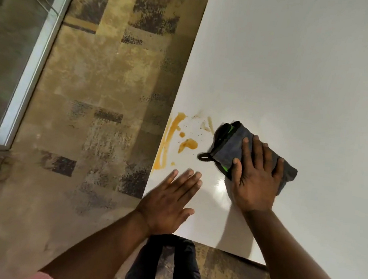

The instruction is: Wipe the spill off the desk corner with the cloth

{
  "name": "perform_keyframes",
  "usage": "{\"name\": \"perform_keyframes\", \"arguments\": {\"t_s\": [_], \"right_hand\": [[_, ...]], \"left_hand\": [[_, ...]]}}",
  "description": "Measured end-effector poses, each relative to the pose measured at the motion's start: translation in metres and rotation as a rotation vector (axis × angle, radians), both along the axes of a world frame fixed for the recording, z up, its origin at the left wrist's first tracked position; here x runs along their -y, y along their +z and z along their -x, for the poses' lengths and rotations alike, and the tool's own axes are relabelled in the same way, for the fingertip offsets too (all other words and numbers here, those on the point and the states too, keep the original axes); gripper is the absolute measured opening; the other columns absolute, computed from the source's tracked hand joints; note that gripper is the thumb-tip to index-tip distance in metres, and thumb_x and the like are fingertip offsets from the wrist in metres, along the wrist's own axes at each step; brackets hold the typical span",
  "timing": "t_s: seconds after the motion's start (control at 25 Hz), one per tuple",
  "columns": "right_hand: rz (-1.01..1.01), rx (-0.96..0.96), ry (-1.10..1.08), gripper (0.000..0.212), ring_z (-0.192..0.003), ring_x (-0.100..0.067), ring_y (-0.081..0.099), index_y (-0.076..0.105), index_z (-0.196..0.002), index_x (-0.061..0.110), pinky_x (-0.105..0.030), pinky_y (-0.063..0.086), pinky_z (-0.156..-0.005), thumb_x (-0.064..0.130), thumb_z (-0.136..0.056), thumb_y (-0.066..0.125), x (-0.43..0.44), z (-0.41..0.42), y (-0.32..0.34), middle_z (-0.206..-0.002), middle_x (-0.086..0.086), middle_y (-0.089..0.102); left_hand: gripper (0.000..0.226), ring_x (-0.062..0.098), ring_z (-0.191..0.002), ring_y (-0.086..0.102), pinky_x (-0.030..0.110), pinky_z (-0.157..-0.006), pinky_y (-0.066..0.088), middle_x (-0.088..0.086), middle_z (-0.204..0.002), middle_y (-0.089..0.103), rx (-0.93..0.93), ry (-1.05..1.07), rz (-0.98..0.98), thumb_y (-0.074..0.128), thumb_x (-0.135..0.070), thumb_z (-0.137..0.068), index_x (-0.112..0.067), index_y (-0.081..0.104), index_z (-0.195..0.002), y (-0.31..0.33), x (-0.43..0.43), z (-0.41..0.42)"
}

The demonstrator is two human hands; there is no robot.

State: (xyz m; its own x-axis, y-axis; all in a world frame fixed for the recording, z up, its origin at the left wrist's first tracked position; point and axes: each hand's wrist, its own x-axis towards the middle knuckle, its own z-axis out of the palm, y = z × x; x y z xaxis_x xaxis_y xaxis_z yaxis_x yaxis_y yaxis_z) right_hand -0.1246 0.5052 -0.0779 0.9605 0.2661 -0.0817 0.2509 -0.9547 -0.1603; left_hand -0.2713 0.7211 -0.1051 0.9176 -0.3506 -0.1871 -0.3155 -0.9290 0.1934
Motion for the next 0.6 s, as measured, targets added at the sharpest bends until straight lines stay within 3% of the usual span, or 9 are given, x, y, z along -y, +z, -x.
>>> {"name": "perform_keyframes", "arguments": {"t_s": [0.16, 0.36, 0.52, 0.6], "right_hand": [[0.036, -0.054, 0.101, 0.066, -0.159, -0.03, 0.024, 0.025, -0.166, 0.026, -0.063, 0.013, -0.126, 0.053, -0.106, 0.033, 0.014, 0.038, 0.005, -0.174, -0.005, 0.023], [0.094, -0.041, 0.257, 0.077, -0.149, -0.03, 0.036, 0.029, -0.165, 0.023, -0.054, 0.027, -0.118, 0.066, -0.102, 0.035, 0.037, 0.031, 0.01, -0.174, -0.003, 0.023], [0.021, -0.035, 0.512, 0.068, -0.162, -0.025, 0.016, 0.017, -0.168, 0.023, -0.058, 0.022, -0.126, 0.054, -0.109, 0.03, 0.031, 0.006, 0.002, -0.176, -0.003, 0.014], [-0.014, -0.044, 0.378, 0.065, -0.162, -0.026, 0.014, 0.015, -0.168, 0.024, -0.056, 0.02, -0.128, 0.05, -0.11, 0.03, 0.016, -0.004, -0.003, -0.175, -0.003, 0.014]], "left_hand": [[0.076, 0.03, -0.162, 0.006, 0.051, -0.129, 0.012, 0.012, -0.175, 0.007, -0.006, -0.009, 0.035, 0.034, -0.05, -0.106, -0.006, 0.013, -0.165, 0.002, 0.001, 0.002], [0.078, 0.029, -0.162, 0.005, 0.05, -0.129, 0.012, 0.011, -0.175, 0.008, -0.023, -0.003, 0.039, 0.038, -0.05, -0.105, -0.006, 0.013, -0.165, 0.004, 0.0, 0.0], [0.079, 0.028, -0.162, 0.002, 0.047, -0.13, 0.007, 0.011, -0.175, 0.007, -0.017, 0.012, 0.028, 0.039, -0.051, -0.105, -0.007, 0.013, -0.165, 0.004, 0.001, 0.0], [0.079, 0.028, -0.162, 0.002, 0.046, -0.13, 0.006, 0.011, -0.175, 0.007, -0.006, 0.018, 0.036, 0.038, -0.051, -0.105, -0.007, 0.013, -0.165, 0.001, 0.001, -0.001]]}}
